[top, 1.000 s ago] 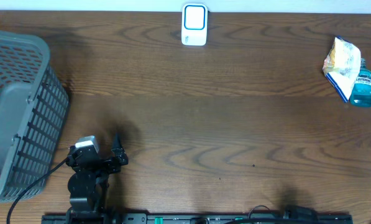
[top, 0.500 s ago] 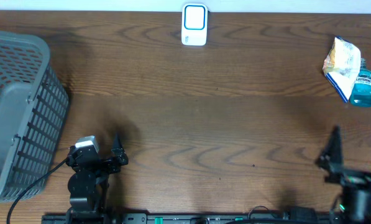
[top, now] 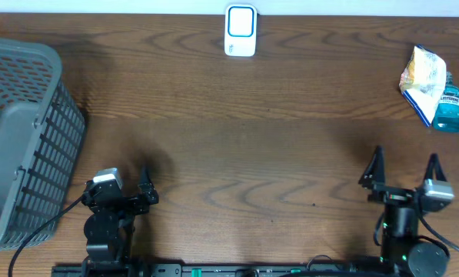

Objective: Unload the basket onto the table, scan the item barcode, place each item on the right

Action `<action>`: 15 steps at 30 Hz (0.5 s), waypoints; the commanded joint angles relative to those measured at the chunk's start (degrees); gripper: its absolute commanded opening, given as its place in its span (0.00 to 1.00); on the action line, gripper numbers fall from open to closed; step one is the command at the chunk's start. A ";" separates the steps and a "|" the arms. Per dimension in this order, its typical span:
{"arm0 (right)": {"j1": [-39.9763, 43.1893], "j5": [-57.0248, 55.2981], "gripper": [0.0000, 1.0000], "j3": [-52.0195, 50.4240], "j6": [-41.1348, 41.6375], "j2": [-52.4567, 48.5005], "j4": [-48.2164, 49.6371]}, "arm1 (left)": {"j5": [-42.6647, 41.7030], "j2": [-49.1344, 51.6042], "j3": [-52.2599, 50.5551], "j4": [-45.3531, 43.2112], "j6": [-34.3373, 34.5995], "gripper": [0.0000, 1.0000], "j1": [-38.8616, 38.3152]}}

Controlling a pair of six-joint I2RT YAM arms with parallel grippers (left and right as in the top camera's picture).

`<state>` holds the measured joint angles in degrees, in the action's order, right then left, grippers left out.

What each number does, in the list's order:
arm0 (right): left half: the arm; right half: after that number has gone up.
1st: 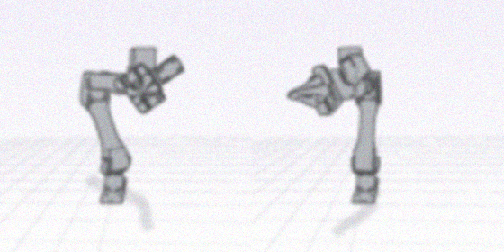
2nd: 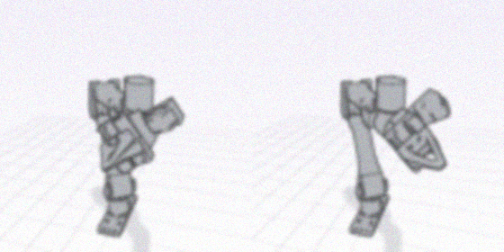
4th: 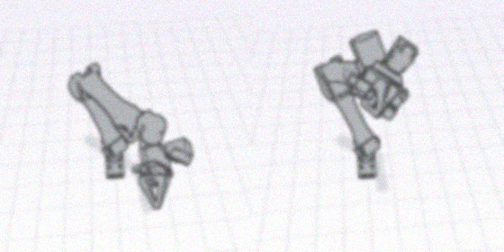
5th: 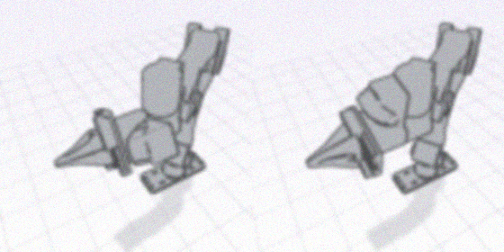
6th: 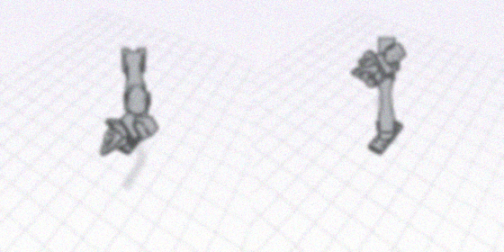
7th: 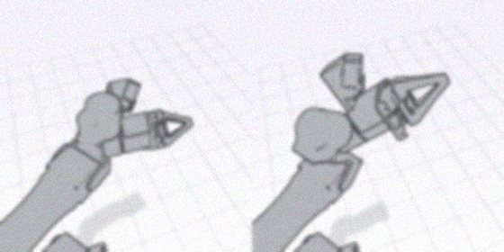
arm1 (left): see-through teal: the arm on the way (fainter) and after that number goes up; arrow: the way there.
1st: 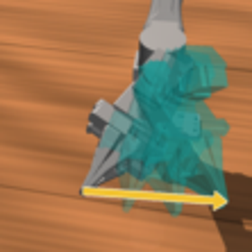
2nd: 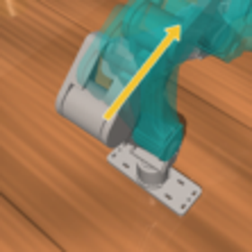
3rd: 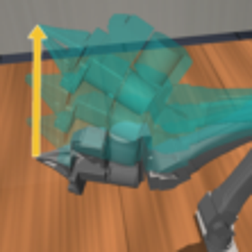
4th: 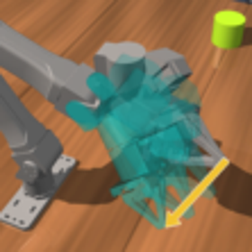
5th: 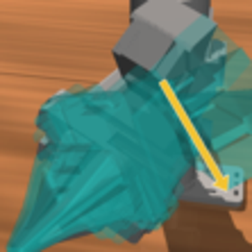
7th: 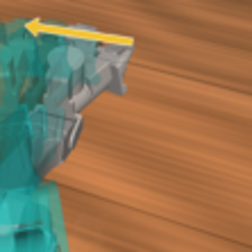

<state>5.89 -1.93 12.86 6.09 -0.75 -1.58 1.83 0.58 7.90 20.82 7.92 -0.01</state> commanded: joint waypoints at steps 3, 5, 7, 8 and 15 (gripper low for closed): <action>-0.37 -0.98 0.99 -6.25 3.17 0.46 3.78 | 0.09 -0.35 -0.09 -0.07 0.55 0.98 0.33; -0.37 -1.86 0.99 -7.80 4.20 0.48 3.78 | 0.09 -0.35 -0.09 -0.04 0.52 0.98 0.33; -0.37 -2.93 0.99 -9.18 5.31 0.48 3.91 | 0.09 -0.35 -0.09 -0.07 0.52 0.98 0.33; -0.37 -3.10 0.99 -9.88 5.51 0.48 4.00 | 0.09 -0.35 -0.09 -0.04 0.55 0.98 0.33; -0.85 -2.84 0.99 -12.57 5.97 0.48 1.62 | 0.09 -0.35 -0.09 -0.04 0.55 0.98 0.33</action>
<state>5.74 -4.16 1.48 10.55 -0.71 1.87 1.83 0.58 7.90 20.80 7.92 -0.01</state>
